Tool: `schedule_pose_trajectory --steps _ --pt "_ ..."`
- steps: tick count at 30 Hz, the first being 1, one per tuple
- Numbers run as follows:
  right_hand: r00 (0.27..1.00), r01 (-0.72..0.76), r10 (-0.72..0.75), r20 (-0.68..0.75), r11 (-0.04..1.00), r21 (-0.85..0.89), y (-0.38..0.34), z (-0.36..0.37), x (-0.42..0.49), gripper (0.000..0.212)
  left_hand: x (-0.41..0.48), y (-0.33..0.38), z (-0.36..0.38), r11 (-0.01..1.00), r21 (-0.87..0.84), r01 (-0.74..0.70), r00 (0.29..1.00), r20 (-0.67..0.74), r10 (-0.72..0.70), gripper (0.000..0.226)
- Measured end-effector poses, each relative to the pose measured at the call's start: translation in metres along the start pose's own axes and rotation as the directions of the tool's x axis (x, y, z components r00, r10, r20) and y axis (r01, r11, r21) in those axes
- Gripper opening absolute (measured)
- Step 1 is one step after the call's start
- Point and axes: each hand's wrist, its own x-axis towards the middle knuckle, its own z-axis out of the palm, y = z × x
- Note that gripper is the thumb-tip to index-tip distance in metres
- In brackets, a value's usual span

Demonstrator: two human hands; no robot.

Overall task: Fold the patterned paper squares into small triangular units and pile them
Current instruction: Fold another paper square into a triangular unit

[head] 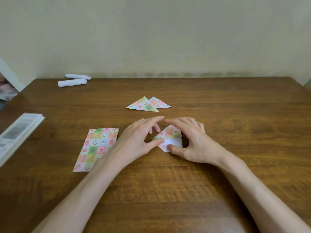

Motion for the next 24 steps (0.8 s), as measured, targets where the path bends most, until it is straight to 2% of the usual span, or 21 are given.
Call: schedule_pose_trajectory --steps 4,7,10,12,13,15,17,18,20,24 --pt "1.000 0.001 -0.001 -0.022 1.000 -0.015 0.001 0.002 0.001 0.074 0.000 0.001 0.000 0.995 0.088 -0.039 0.999 -0.032 0.042 0.060" --pt "0.999 0.011 -0.011 -0.053 1.000 0.004 0.002 0.002 0.000 0.086 0.001 0.003 0.000 0.987 0.152 -0.048 0.993 -0.102 0.064 0.056" --pt "0.995 0.011 -0.007 -0.100 0.999 0.047 0.000 0.000 0.000 0.107 0.000 0.008 -0.001 0.988 0.150 -0.029 0.992 -0.121 0.048 0.069" --pt "0.993 0.007 0.000 -0.120 0.998 0.056 -0.001 -0.003 0.000 0.111 0.000 0.008 -0.003 0.991 0.133 -0.008 0.991 -0.135 0.026 0.077" --pt "0.993 0.010 -0.003 -0.122 0.998 0.056 -0.001 -0.003 0.000 0.107 0.001 0.007 -0.005 0.989 0.147 -0.012 0.987 -0.154 0.035 0.075" --pt "0.993 0.035 -0.029 -0.117 0.998 0.048 0.000 -0.002 0.000 0.089 0.004 0.001 -0.007 0.977 0.198 -0.078 0.978 -0.176 0.114 0.054" --pt "0.991 0.073 -0.071 -0.111 0.997 0.013 0.003 -0.001 0.000 0.065 0.005 -0.005 -0.006 0.964 0.195 -0.180 0.972 -0.117 0.205 0.027" --pt "0.991 0.088 -0.087 -0.101 0.996 -0.001 0.004 0.000 0.000 0.055 0.004 -0.007 -0.005 0.964 0.167 -0.206 0.973 -0.073 0.220 0.023" --pt "0.992 0.103 -0.103 -0.073 0.995 -0.004 0.006 0.000 0.001 0.042 0.002 -0.007 -0.004 0.978 0.102 -0.182 0.983 -0.018 0.185 0.023" --pt "0.993 0.113 -0.113 -0.019 0.993 0.024 0.008 0.000 0.001 0.027 -0.002 -0.007 -0.014 0.997 0.007 -0.072 0.997 0.002 0.072 0.016"
